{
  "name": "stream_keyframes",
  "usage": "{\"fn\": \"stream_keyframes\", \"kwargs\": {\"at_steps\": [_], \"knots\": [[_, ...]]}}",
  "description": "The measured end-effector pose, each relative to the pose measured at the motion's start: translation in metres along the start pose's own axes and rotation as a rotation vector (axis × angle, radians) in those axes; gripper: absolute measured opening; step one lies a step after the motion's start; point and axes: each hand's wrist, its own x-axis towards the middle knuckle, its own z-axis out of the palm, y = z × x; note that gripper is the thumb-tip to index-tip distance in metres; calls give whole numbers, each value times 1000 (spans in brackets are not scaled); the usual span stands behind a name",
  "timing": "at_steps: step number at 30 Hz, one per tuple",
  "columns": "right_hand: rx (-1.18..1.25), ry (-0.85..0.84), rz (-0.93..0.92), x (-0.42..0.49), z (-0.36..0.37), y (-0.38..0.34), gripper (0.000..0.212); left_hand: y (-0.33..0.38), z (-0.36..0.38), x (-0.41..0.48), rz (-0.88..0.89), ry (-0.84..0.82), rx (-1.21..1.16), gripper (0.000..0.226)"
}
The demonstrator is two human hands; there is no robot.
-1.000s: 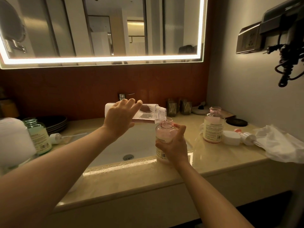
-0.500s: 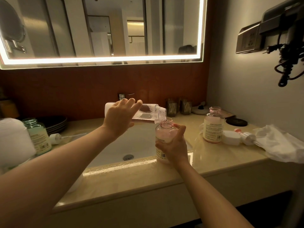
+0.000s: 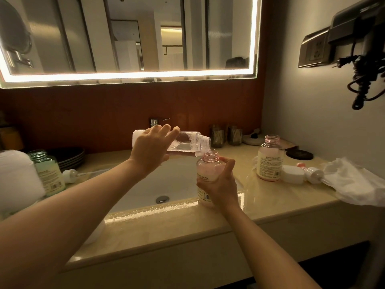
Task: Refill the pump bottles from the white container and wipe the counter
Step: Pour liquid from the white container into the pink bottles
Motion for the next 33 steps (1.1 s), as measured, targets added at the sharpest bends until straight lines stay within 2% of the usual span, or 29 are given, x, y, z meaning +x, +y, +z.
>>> {"fn": "stream_keyframes", "kwargs": {"at_steps": [14, 33], "knots": [[-5, 1, -9, 1, 1, 3, 83, -1, -3, 1, 24, 22, 1, 84], [-5, 2, -16, 1, 1, 5, 82, -3, -2, 4, 43, 32, 27, 90]]}}
